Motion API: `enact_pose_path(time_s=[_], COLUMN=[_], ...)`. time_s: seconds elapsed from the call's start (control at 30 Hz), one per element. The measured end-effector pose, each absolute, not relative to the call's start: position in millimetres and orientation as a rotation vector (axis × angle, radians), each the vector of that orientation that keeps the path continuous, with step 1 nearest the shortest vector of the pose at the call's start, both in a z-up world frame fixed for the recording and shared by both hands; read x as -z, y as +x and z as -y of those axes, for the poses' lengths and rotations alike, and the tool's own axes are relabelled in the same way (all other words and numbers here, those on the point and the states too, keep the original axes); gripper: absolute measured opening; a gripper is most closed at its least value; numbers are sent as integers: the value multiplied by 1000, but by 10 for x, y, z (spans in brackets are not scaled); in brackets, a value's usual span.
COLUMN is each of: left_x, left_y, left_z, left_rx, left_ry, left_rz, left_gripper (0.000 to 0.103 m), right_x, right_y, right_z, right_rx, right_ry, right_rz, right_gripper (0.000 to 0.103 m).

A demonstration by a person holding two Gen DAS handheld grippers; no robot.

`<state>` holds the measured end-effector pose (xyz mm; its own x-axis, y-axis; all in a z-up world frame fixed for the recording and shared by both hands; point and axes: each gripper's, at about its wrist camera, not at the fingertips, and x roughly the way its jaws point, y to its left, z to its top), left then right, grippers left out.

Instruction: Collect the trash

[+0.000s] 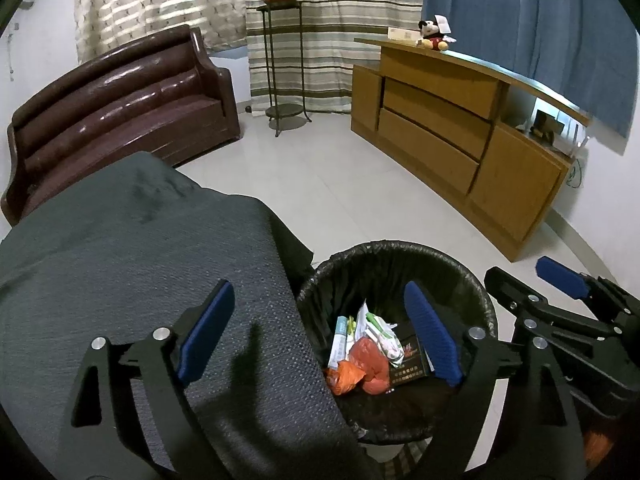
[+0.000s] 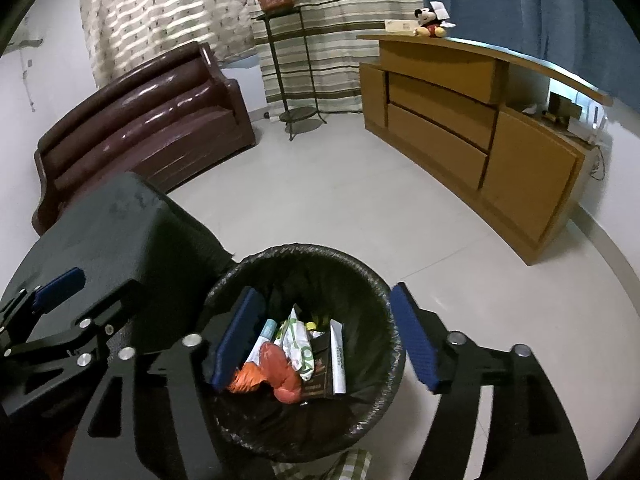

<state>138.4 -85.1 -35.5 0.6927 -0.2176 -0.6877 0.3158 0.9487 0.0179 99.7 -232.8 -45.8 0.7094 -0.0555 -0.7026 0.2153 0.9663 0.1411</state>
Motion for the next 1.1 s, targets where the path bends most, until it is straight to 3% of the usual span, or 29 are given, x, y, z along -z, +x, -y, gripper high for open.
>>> enact_pose_path(time_s=[1.1], left_x=[-14], left_y=[652], left_z=[268], left_rx=[224], left_ry=[97], left_rz=[-661], left_gripper=[91], right_x=[60], right_y=[448], right_z=[1982], right_rx=[188], right_ry=[102], right_rz=[-658], right_gripper=[79])
